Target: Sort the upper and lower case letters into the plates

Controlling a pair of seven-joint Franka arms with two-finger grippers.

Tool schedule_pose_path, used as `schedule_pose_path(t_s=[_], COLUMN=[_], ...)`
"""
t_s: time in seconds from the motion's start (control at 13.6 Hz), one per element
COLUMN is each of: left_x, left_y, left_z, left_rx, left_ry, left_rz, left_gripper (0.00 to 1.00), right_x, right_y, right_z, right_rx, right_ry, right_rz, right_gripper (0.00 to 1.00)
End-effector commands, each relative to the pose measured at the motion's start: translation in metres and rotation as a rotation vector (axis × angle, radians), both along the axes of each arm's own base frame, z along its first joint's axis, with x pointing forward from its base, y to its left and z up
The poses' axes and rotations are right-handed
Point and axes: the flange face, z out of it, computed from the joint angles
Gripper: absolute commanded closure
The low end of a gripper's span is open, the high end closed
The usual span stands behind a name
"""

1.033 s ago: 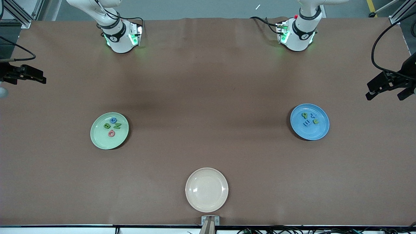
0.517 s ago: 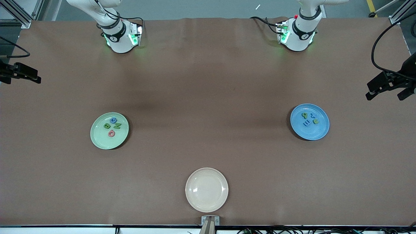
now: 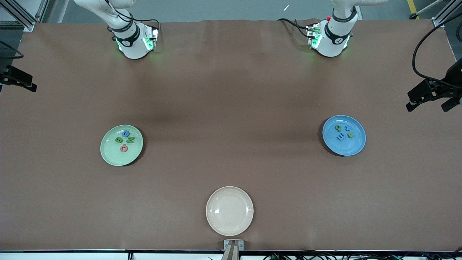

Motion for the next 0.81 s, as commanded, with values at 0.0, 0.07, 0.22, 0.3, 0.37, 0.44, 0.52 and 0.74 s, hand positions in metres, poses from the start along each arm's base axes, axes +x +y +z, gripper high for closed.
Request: schedule_pose_path(t_s=[0.0, 0.07, 0.22, 0.3, 0.37, 0.44, 0.52, 0.74], left_x=[-0.006, -0.006, -0.006, -0.006, -0.006, -0.006, -0.006, -0.006], left_y=[0.000, 0.000, 0.000, 0.000, 0.000, 0.000, 0.000, 0.001], left_z=[0.006, 0.006, 0.006, 0.006, 0.006, 0.006, 0.006, 0.006], left_rx=[-0.008, -0.008, -0.008, -0.008, -0.008, -0.008, -0.008, -0.008], left_ry=[0.004, 0.004, 0.004, 0.004, 0.004, 0.004, 0.004, 0.004], left_rz=[-0.014, -0.016, -0.016, -0.014, -0.016, -0.016, -0.016, -0.014], left_gripper=[0.00, 0.00, 0.00, 0.00, 0.00, 0.00, 0.00, 0.00], right_x=[-0.003, -0.003, 0.000, 0.004, 0.005, 0.005, 0.006, 0.008], right_y=[-0.004, -0.003, -0.007, -0.008, -0.007, -0.003, 0.004, 0.020], right_z=[0.003, 0.003, -0.008, -0.017, -0.018, -0.019, -0.019, -0.021], right_rx=[0.015, 0.019, 0.029, 0.030, 0.032, 0.032, 0.032, 0.036], right_ry=[-0.008, -0.006, 0.019, 0.040, 0.046, 0.047, 0.047, 0.045], right_rz=[-0.016, -0.017, -0.023, -0.026, -0.026, -0.017, -0.003, 0.020], right_gripper=[0.00, 0.00, 0.00, 0.00, 0.00, 0.00, 0.00, 0.00])
